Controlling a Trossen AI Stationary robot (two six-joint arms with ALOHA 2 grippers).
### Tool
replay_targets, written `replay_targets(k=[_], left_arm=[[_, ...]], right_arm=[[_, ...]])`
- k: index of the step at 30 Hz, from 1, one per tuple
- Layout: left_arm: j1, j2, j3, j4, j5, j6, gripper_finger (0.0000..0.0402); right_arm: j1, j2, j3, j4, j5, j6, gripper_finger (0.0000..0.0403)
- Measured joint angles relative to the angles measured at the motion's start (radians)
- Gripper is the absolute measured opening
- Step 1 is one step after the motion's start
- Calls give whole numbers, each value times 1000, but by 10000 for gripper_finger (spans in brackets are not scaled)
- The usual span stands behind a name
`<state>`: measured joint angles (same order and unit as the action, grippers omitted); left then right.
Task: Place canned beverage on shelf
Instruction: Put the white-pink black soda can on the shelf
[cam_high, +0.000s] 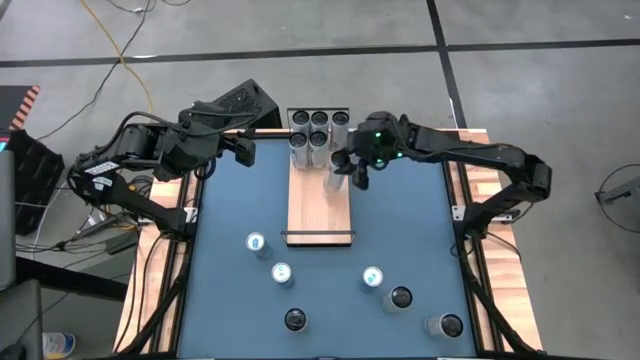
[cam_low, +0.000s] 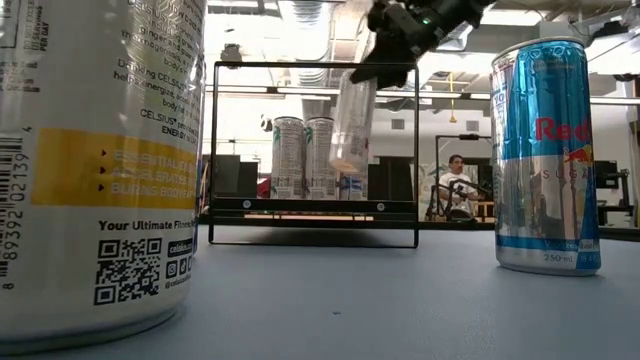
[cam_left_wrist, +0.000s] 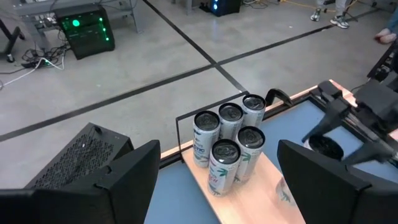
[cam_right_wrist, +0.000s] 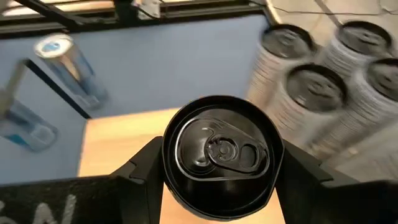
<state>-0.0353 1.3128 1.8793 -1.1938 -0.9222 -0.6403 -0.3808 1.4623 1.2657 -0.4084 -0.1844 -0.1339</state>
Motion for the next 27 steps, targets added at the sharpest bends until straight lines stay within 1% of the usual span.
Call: replay_targets(k=[6,11,17,20,27], left_arm=[[0,0,0,1,0,-1,309],[0,0,0,3,-1,-5,309],[0,0,0,3,-1,-11,309],[0,0,0,5,-1,-11,309],[0,0,0,25,16,-23,309]], right_arm=[[-58,-8,-34,-8,-4,-81,217],[-105,-2,-38,16,-77,-177,217],[-148,-1,-39,51,-86,-213,217],[-160,2,-39,40,-112,-221,217],[-159,30,-38,53,-135,-255,217]])
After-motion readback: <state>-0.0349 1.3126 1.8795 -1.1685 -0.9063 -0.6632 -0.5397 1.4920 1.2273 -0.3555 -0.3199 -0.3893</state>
